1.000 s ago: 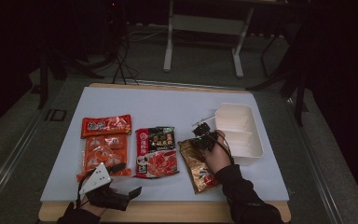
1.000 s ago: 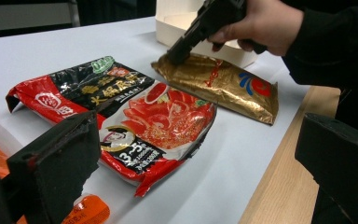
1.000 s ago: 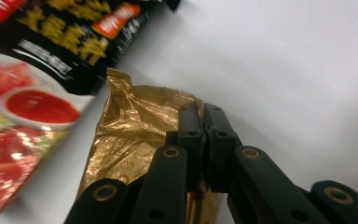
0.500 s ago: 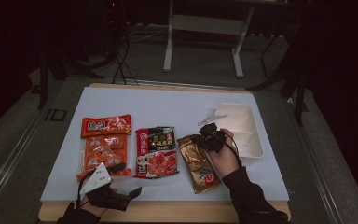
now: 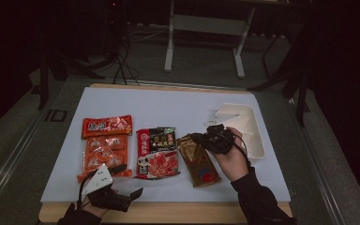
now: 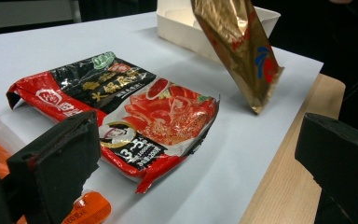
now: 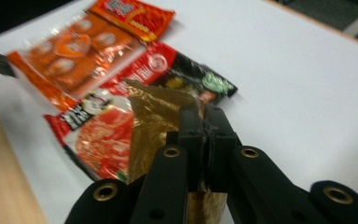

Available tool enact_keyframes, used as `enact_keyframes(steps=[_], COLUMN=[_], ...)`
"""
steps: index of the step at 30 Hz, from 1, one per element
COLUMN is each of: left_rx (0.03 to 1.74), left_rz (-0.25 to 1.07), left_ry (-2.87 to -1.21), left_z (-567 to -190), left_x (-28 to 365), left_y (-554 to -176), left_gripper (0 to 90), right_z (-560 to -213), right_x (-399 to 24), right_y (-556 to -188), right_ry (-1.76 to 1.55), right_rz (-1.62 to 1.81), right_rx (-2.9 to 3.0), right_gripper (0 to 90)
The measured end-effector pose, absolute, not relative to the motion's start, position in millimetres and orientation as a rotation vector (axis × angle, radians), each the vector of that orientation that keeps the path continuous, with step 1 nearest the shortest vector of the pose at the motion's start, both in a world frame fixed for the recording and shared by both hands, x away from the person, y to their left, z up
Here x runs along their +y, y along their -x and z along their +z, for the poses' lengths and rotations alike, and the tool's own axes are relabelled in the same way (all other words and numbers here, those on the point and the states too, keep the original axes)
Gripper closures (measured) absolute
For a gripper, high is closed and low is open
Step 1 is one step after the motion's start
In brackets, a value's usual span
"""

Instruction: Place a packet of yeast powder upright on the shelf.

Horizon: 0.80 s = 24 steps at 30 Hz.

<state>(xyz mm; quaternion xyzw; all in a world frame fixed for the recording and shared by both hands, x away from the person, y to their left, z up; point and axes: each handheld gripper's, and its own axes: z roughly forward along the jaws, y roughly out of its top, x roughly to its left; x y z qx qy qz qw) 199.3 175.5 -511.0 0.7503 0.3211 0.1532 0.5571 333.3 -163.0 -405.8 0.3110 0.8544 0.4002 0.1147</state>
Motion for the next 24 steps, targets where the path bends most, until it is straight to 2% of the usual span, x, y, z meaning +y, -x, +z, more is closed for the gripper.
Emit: enact_keyframes(steps=[11,24], left_rx=[0.76,0.762], left_rz=[0.365,0.362], left_ry=[-1.771,-1.769], left_z=[-511.2,-511.3], left_x=[175.7,176.0], left_y=[-199.8,-199.9], left_gripper=[0.5,0.5], right_z=[-368.3,-349.0], right_x=[-173.5,-175.7], right_y=[-334.1,-349.4], right_ry=[-0.83,-0.786], right_rz=[1.317,1.4], right_rx=[2.434,2.372], right_gripper=[87.6,87.5])
